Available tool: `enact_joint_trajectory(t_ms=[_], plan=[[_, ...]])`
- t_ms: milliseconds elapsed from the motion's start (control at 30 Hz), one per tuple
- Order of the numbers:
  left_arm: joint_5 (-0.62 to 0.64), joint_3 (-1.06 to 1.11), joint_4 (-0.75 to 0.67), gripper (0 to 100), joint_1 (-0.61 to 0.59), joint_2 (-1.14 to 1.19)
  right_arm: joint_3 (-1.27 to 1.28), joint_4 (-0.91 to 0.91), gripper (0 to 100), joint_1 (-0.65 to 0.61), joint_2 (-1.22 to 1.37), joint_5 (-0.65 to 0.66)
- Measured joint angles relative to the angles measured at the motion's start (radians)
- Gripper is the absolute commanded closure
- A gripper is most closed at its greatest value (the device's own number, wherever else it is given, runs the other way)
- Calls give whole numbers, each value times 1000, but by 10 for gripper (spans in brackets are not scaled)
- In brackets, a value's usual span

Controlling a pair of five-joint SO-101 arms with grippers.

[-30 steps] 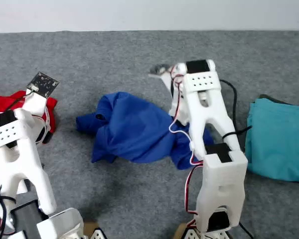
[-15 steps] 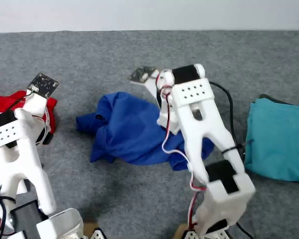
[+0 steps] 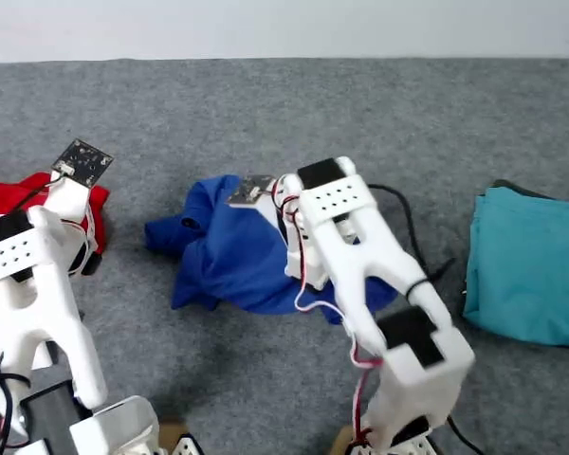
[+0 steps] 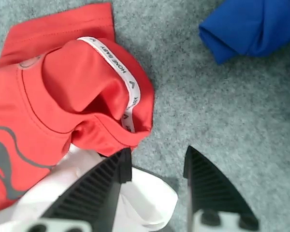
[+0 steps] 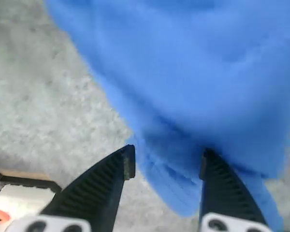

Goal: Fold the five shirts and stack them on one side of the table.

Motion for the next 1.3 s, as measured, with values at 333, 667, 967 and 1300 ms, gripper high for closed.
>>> enact_joint_trajectory(t_ms=[333, 667, 967, 1300], plan=[[0, 0, 0, 819, 0, 0, -252, 61, 988, 68, 141, 0], [0, 0, 163, 818, 170, 0, -534, 150, 985, 227, 141, 0], [9, 69, 193, 770, 431, 0, -535, 152, 842, 256, 118, -49], [196, 94, 71, 801, 526, 190, -331, 152, 768, 256, -130, -124]])
